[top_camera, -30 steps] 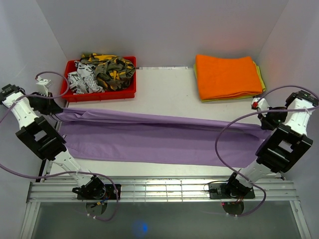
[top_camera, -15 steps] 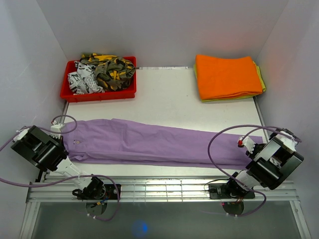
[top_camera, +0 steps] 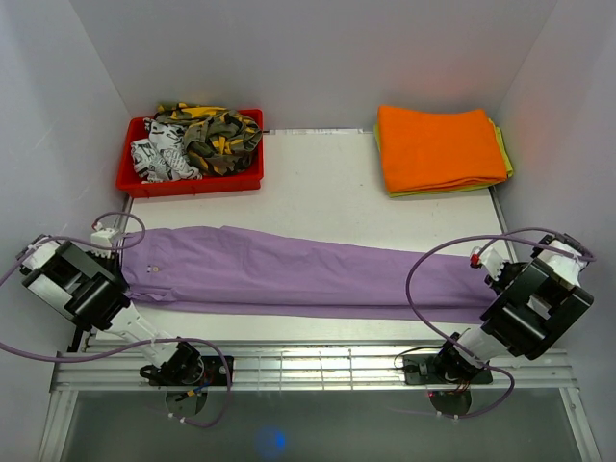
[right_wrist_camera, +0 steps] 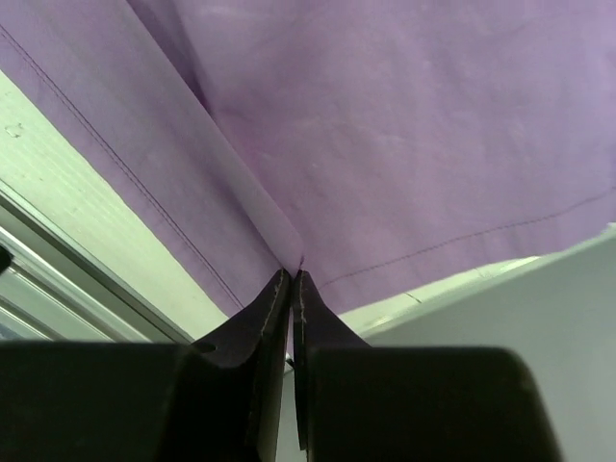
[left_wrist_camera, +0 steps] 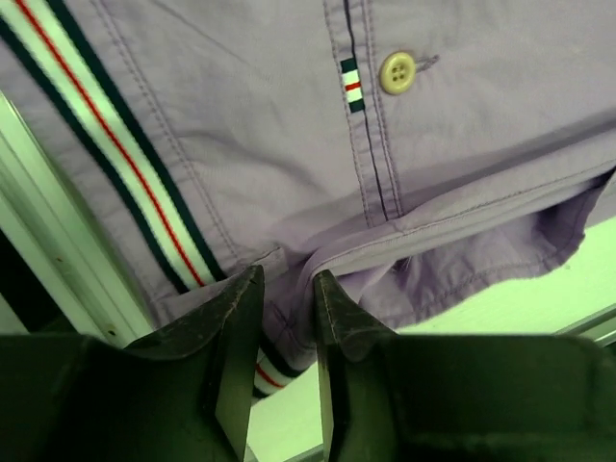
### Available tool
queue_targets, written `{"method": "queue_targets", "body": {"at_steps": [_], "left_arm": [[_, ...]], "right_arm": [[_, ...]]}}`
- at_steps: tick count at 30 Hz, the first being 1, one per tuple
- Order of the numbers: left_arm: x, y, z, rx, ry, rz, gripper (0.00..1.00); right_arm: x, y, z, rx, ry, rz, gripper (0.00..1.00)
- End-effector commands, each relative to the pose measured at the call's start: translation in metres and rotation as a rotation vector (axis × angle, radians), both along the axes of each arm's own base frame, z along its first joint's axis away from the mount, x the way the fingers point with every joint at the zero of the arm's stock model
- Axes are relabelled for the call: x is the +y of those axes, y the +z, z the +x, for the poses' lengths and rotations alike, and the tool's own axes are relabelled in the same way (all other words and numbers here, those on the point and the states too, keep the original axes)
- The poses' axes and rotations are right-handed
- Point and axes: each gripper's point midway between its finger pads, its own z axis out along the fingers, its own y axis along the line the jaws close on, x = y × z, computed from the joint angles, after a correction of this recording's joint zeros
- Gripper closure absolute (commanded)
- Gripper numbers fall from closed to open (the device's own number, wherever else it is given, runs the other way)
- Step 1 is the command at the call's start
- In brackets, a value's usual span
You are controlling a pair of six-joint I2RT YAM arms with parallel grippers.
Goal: Fold and stack the trousers
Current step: Fold the trousers
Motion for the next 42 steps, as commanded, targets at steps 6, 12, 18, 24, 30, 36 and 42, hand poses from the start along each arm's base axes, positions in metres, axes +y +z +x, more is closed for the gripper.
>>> {"method": "queue_targets", "body": {"at_steps": [6,12,18,24,30,36,42], "left_arm": [[-0.003,0.067,0.031,-0.251,-0.157,0.002,0.95],[0.006,0.076,0.056,-0.312,-0.131,0.021,1.00],[0.022,0.138,0.172,-0.470,-0.050,0.147,1.00],[0.044,0.248,0.280,-0.718,0.111,0.107,1.00],[0.020,0.317,0.277,-0.932,0.021,0.058,1.00],[-0.009,0.217,0.219,-0.753,-0.066,0.116,1.00],[0.001,0.097,0.153,-0.494,-0.087,0.209,1.00]], "right_arm": [[-0.025,0.035,0.022,-0.085,0.050,-0.088,0.92],[-0.033,0.042,0.044,-0.133,0.006,-0.079,0.92],[-0.045,0.105,0.139,-0.311,-0.044,-0.085,0.92],[-0.062,0.209,0.245,-0.565,-0.164,-0.032,0.92],[-0.049,0.231,0.234,-0.632,-0.131,0.006,0.92],[-0.030,0.151,0.161,-0.505,0.063,-0.123,0.92],[-0.022,0.072,0.096,-0.357,0.086,-0.142,0.92]]}}
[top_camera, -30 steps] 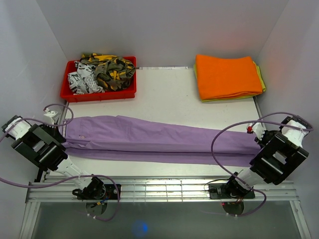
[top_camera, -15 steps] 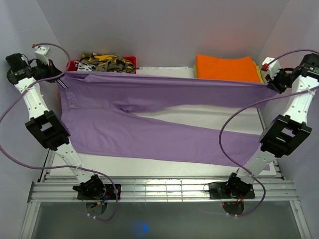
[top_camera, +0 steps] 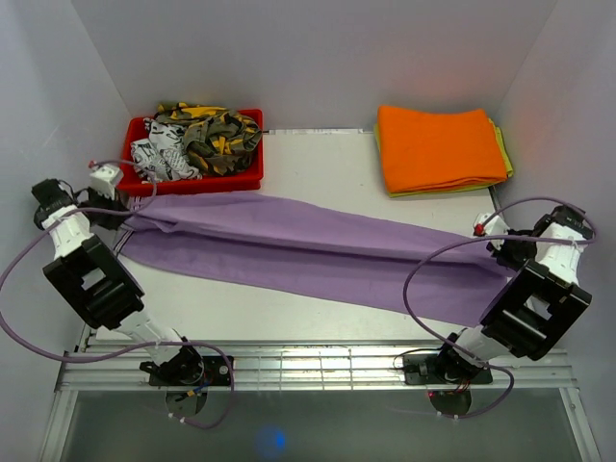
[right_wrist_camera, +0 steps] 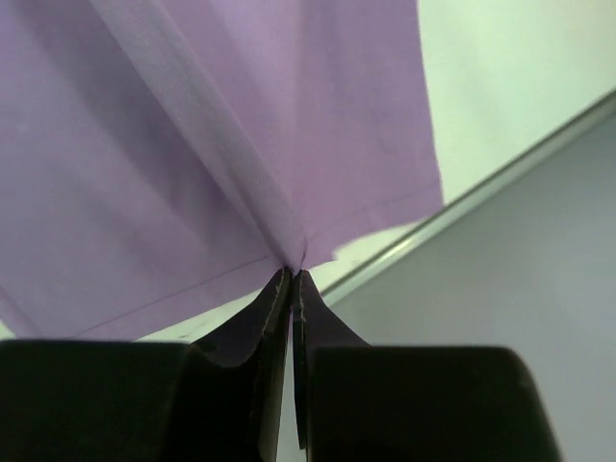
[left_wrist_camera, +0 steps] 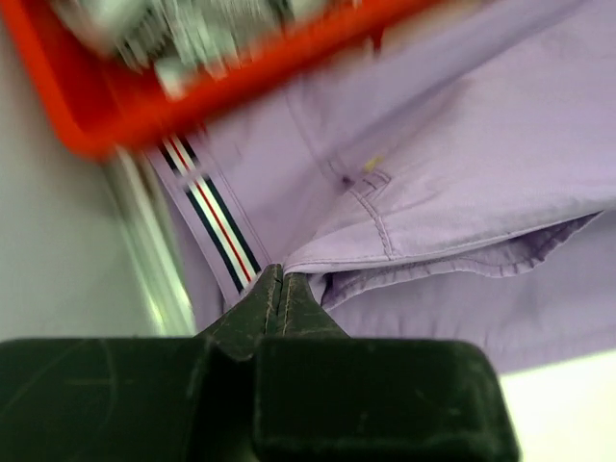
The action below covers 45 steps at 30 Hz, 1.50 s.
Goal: Fold and stack the trousers
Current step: Fold the trousers
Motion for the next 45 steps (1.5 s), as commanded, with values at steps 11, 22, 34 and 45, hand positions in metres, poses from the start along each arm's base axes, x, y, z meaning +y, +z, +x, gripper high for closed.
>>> {"method": "queue_targets", "body": {"at_steps": [11,22,34,45], "left_arm": [[0.067,-0.093,-0.052,0.274,0.099,0.197,1.00],[0.072,-0.013,-0.016,0.074,0.086,0.175,1.00],[0.079,-0.084,-0.041,0.255,0.139,0.179,1.00],[0.069,-0.126,-0.064,0.395,0.130,0.131,1.00]], "right_arm": [[-0.026,-0.021,-0.036,0.044,0.056,-0.179,0.92],[-0.016,0.042,-0.042,-0.013,0.092,-0.173,0.92],[0.017,-0.092,-0.137,0.186,0.168,-0.330,0.92],[-0.038,-0.090,-0.096,0.207,0.017,-0.356,0.92]]}}
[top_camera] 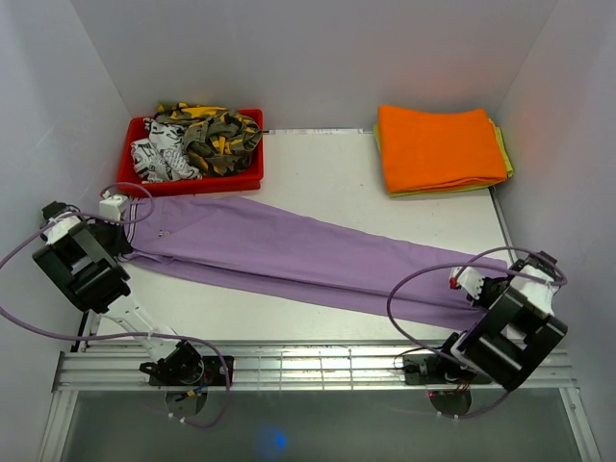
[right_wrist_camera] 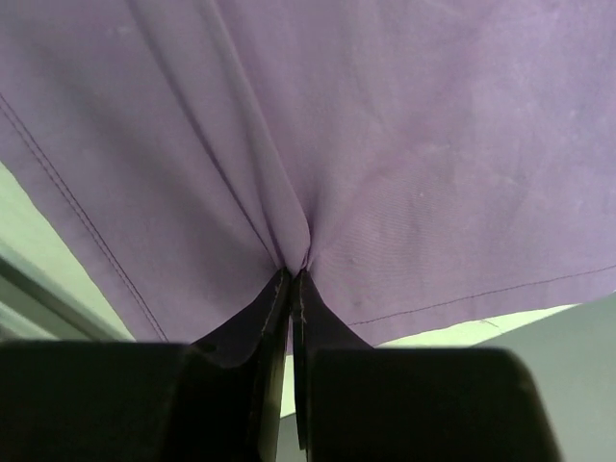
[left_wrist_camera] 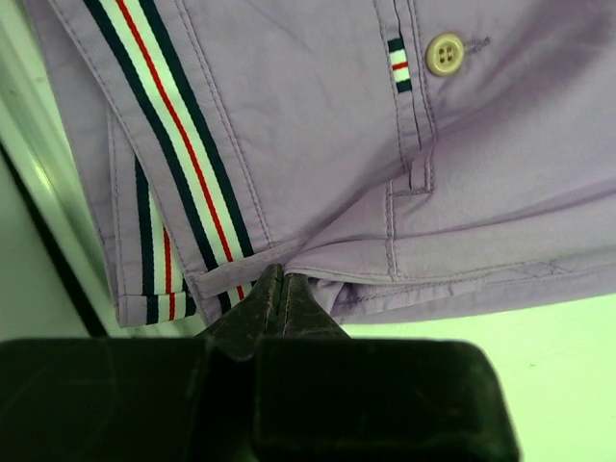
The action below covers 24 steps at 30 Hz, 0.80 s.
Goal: Fold and stack the trousers
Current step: Fold the trousers
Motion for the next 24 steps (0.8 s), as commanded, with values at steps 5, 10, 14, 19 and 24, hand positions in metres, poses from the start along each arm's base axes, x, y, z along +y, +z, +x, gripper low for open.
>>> {"method": "queue_targets", "body": {"at_steps": [5,10,14,19,24], "left_arm": [[0.004,0.009,-0.013,-0.024,-0.026,0.057,1.00],[-0.020,0.013,-0.041,-0.019,-0.126,0.093,0.99],[-0.031,0.038,-0.052,-0.099,-0.213,0.136,0.62],[-0.041,0.090,-0.047,-0.240,-0.243,0.146,0.36],[-0.025,0.125,-0.037,-0.247,-0.138,0.152,0.06]], "right_arm": [[-0.091,0.030,0.057,-0.043,-0.113,-0.195,0.92],[-0.088,0.040,0.061,-0.053,-0.038,-0.188,0.92],[-0.073,0.053,0.053,-0.082,0.023,-0.196,0.92],[-0.058,0.059,0.034,-0.080,0.097,-0.232,0.48],[-0.044,0.097,0.041,-0.142,0.093,-0.154,0.10]]}}
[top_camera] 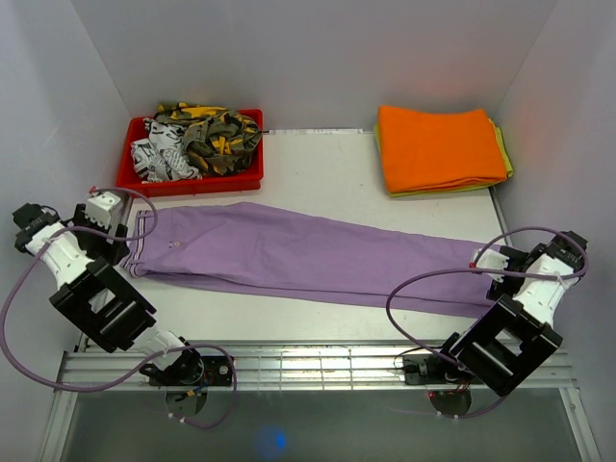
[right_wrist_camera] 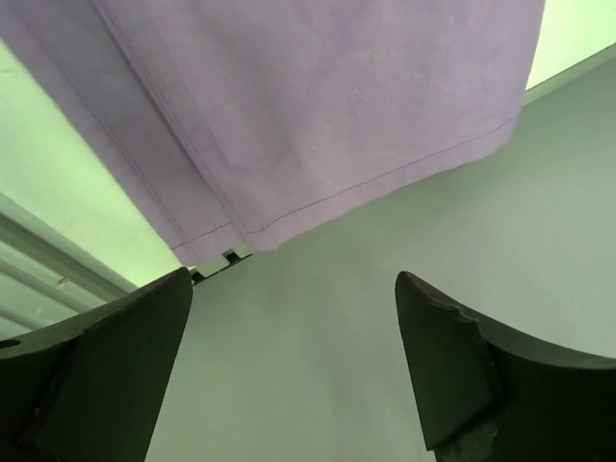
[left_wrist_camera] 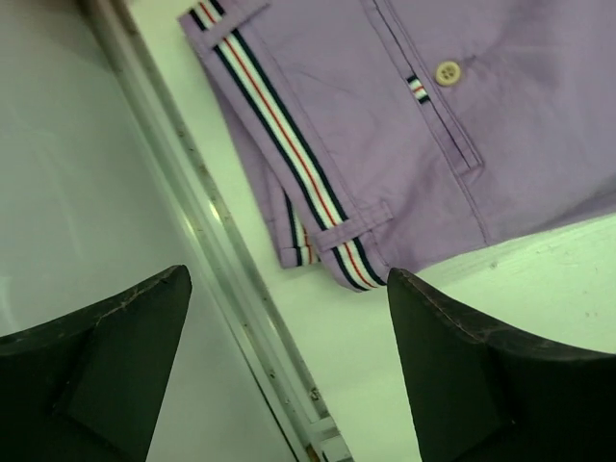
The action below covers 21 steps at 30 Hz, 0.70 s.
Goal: Fold and stack the trousers
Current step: Fold the trousers
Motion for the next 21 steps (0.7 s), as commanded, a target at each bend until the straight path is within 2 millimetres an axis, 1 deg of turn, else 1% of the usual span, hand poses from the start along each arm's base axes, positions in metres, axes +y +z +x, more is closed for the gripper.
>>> {"method": "queue_targets", "body": {"at_steps": [1,2,4,5,6,7,8,9,10,11,12,13,14,15,16,17,18,19,20,21], "left_arm": [[0.005,0.026,0.006,-0.021,0.075,-0.023,0.06],[0.008,0.022,0.005,0.001,0.093,-0.029,0.06],[0.014,0.015,0.001,0.039,0.144,-0.030,0.06],[0.023,0.007,-0.005,0.092,0.203,-0.015,0.06],[0.029,-0.003,-0.006,0.140,0.257,-0.041,0.07],[0.033,-0.009,-0.010,0.189,0.325,-0.071,0.13],[0.030,-0.014,-0.017,0.249,0.412,-0.144,0.15],[0.022,-0.017,-0.024,0.297,0.454,-0.233,0.15],[0.024,-0.018,-0.032,0.306,0.522,-0.308,0.15],[0.012,-0.015,-0.033,0.303,0.561,-0.413,0.14],[0.008,-0.015,-0.037,0.305,0.597,-0.458,0.13],[-0.003,-0.017,-0.043,0.302,0.641,-0.484,0.12],[-0.006,-0.017,-0.043,0.299,0.758,-0.535,0.12],[0.001,-0.018,-0.041,0.260,0.809,-0.516,0.12],[-0.007,-0.018,-0.046,0.253,0.846,-0.532,0.14],[-0.008,-0.020,-0.047,0.246,0.892,-0.544,0.20],[-0.006,-0.019,-0.045,0.229,0.976,-0.576,0.22],[-0.007,-0.023,-0.049,0.234,1.021,-0.578,0.24],[-0.013,-0.028,-0.054,0.243,1.053,-0.591,0.26],[-0.014,-0.029,-0.053,0.237,1.099,-0.622,0.28]], "right_arm": [[0.018,0.039,0.004,-0.016,0.083,0.082,0.08],[0.022,0.043,0.004,-0.009,0.077,0.119,0.04],[0.034,0.052,0.009,-0.021,0.069,0.181,0.03],[0.039,0.053,0.006,-0.003,0.027,0.219,0.06],[0.044,0.051,0.006,0.006,0.008,0.237,0.09],[0.051,0.048,0.009,0.017,0.001,0.256,0.11],[0.057,0.042,0.005,0.040,-0.063,0.293,0.16],[0.062,0.038,0.004,0.057,-0.088,0.313,0.18],[0.070,0.032,0.005,0.078,-0.103,0.335,0.19],[0.076,0.027,0.002,0.098,-0.170,0.367,0.22],[0.083,0.019,0.002,0.116,-0.181,0.388,0.22],[0.087,0.014,0.002,0.128,-0.209,0.404,0.23],[0.089,0.010,0.002,0.131,-0.235,0.414,0.25],[0.093,0.002,0.000,0.144,-0.297,0.441,0.25],[0.092,-0.001,0.008,0.119,-0.322,0.439,0.28],[0.092,-0.004,0.010,0.116,-0.356,0.447,0.30],[0.095,-0.007,0.010,0.124,-0.418,0.468,0.31],[0.093,-0.011,0.014,0.115,-0.452,0.473,0.32],[0.094,-0.014,0.015,0.114,-0.483,0.482,0.33],[0.094,-0.015,0.016,0.114,-0.512,0.490,0.33]]}}
